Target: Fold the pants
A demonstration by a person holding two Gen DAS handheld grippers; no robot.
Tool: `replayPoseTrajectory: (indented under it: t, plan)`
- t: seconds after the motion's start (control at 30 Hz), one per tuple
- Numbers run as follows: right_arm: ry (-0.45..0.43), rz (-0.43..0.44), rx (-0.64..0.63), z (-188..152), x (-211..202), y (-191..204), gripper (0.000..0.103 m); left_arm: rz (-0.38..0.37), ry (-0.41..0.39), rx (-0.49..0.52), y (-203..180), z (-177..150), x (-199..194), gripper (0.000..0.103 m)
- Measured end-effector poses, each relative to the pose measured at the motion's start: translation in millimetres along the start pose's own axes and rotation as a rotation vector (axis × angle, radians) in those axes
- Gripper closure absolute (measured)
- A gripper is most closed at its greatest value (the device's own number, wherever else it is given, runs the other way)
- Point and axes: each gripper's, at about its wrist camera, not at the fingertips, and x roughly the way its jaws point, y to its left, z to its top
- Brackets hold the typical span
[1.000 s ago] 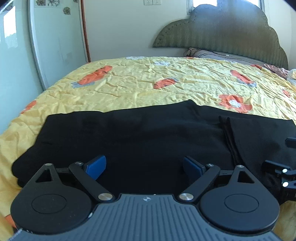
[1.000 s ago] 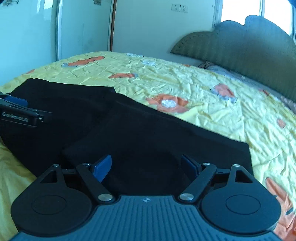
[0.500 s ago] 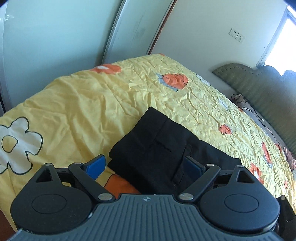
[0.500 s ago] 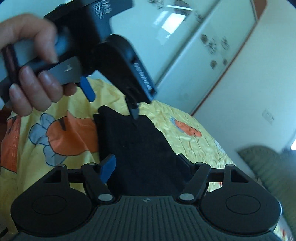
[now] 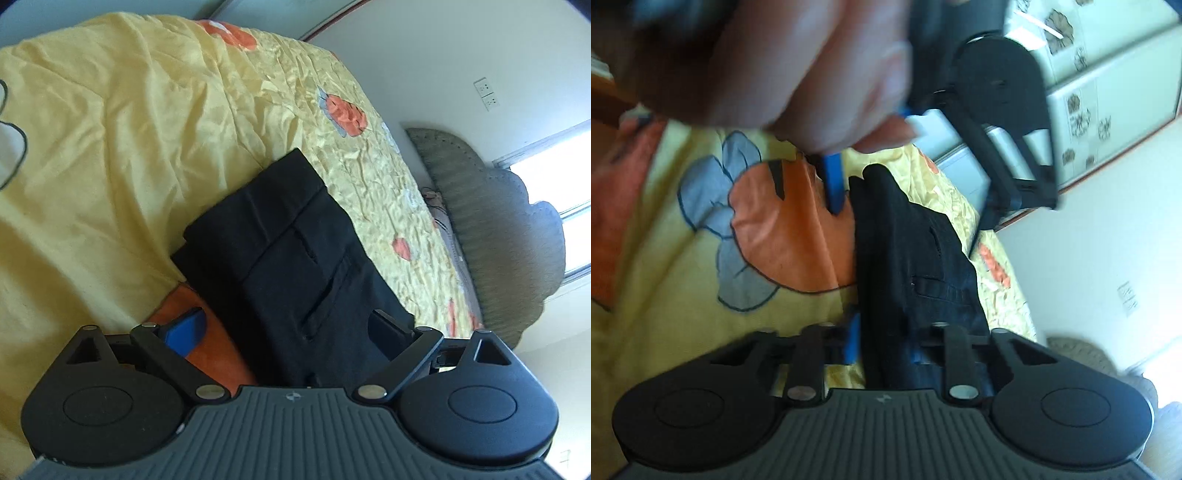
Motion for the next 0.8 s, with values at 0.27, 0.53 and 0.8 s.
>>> replayPoseTrajectory:
  t: [0.27, 0.53, 0.8]
  plan:
    - [-0.128, 0.194, 0.545, -20.7, -12.0, -102.1, 0.088, -0.133, -0.014, -0.093, 1.1, 11.2, 32.3, 0.008]
    - [-0.083, 0.418, 0.948, -62.9, 33.8, -175.2, 0.087, -0.077, -0.08, -0.072, -5.8, 29.6, 40.5, 0.023]
    - [-0.051, 0.419, 1.063, -77.1, 69.9, -173.7, 0.086, 0.16, -0.233, 0.237, -46.8, 3.0, 25.7, 0.082]
